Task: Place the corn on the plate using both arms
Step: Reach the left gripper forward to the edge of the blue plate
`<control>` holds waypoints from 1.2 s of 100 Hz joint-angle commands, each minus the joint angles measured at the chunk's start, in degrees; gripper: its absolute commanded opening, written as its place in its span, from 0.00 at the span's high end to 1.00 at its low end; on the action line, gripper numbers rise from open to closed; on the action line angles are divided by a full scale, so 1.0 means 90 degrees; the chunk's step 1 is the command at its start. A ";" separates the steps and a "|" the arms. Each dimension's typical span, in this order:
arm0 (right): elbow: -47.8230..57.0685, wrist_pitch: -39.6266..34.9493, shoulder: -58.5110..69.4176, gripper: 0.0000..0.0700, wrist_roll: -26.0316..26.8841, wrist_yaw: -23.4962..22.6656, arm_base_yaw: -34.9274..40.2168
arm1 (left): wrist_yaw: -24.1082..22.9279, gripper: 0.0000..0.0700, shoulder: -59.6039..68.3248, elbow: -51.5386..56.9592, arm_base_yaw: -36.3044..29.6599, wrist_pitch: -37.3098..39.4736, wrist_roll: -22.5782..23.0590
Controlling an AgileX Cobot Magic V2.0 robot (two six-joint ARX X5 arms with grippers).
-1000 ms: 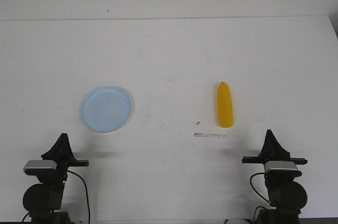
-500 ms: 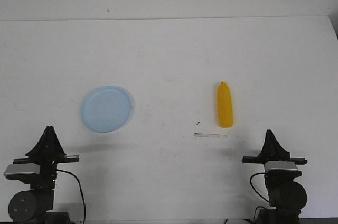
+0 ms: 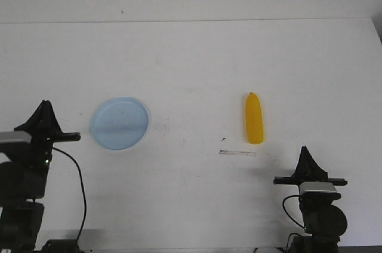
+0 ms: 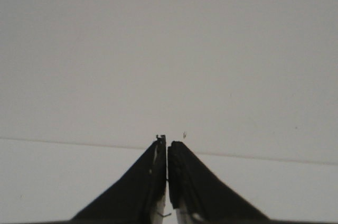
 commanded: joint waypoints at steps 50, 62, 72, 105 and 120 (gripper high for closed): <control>-0.0007 0.0068 0.0007 0.98 -0.0029 0.0017 0.0002 | 0.1134 1.00 0.4053 0.2492 0.0452 -0.4150 -0.0935; -0.0007 0.0068 0.0007 0.98 -0.0029 0.0017 0.0002 | 0.2169 1.00 0.4707 0.2844 0.0794 -0.4702 -0.1676; -0.0007 0.0068 0.0007 0.98 -0.0029 0.0017 0.0002 | 0.3009 1.00 0.5127 0.2863 0.1139 -0.4733 -0.1819; -0.0007 0.0068 0.0007 0.98 -0.0029 0.0017 0.0002 | 0.3116 0.71 0.6042 0.2863 0.1591 -0.4918 -0.1741; -0.0007 0.0068 0.0007 0.98 -0.0029 0.0017 0.0002 | 0.3116 0.65 0.6210 0.2863 0.1596 -0.4901 -0.1579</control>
